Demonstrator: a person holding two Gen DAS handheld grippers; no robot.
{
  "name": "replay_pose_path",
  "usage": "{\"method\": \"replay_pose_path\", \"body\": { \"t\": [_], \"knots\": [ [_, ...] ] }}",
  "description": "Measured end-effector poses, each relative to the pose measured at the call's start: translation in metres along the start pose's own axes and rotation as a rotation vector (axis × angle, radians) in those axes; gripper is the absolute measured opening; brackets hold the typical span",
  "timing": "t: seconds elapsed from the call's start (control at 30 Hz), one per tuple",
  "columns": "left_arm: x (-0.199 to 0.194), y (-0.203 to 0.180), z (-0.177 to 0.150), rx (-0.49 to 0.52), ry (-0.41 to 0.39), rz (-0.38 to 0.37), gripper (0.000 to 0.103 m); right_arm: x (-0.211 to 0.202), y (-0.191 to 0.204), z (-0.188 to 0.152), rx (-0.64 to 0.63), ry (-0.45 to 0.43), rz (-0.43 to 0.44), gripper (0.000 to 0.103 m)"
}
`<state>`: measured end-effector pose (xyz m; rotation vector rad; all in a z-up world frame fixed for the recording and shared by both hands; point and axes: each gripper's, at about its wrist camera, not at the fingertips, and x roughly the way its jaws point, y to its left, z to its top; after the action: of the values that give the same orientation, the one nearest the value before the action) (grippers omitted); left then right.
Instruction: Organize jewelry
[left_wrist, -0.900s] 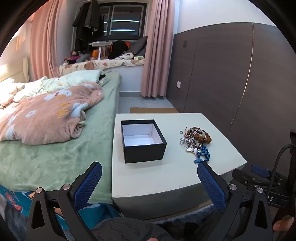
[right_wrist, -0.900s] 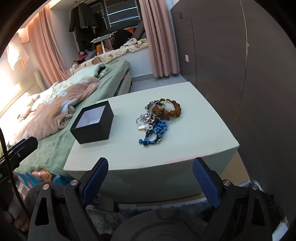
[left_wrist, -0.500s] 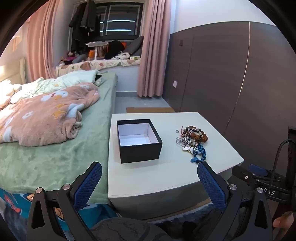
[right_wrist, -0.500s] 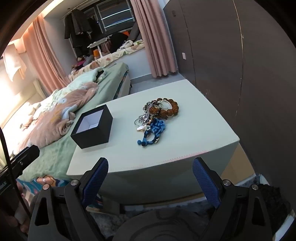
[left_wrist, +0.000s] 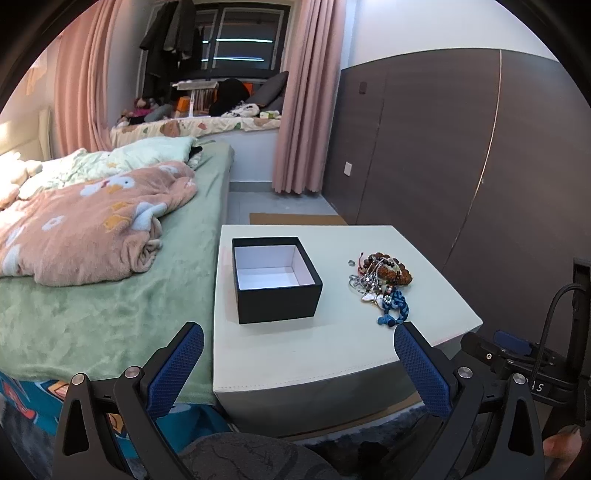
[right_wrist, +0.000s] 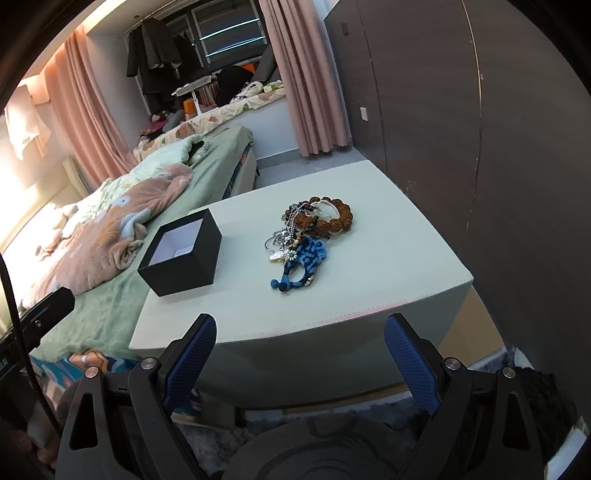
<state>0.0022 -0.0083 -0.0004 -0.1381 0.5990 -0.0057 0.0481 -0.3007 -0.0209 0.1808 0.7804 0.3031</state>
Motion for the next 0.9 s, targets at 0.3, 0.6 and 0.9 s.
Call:
{"method": "replay_pose_path", "body": {
  "t": [0.3, 0.6, 0.9],
  "knots": [
    [-0.0014, 0.0063, -0.0004, -0.006, -0.006, -0.003, 0.103, -0.0018, -0.001, -0.0032, 0.019, -0.005, -0.014, 0.093],
    [-0.0027, 0.0067, -0.0001, -0.003, -0.008, -0.004, 0.103, -0.0009, -0.0035, -0.0019, 0.017, -0.004, -0.012, 0.093],
    [-0.0027, 0.006, -0.0003, -0.002, -0.008, -0.003, 0.103, -0.0018, -0.0055, -0.0005, 0.013, -0.006, -0.016, 0.093]
  ]
}}
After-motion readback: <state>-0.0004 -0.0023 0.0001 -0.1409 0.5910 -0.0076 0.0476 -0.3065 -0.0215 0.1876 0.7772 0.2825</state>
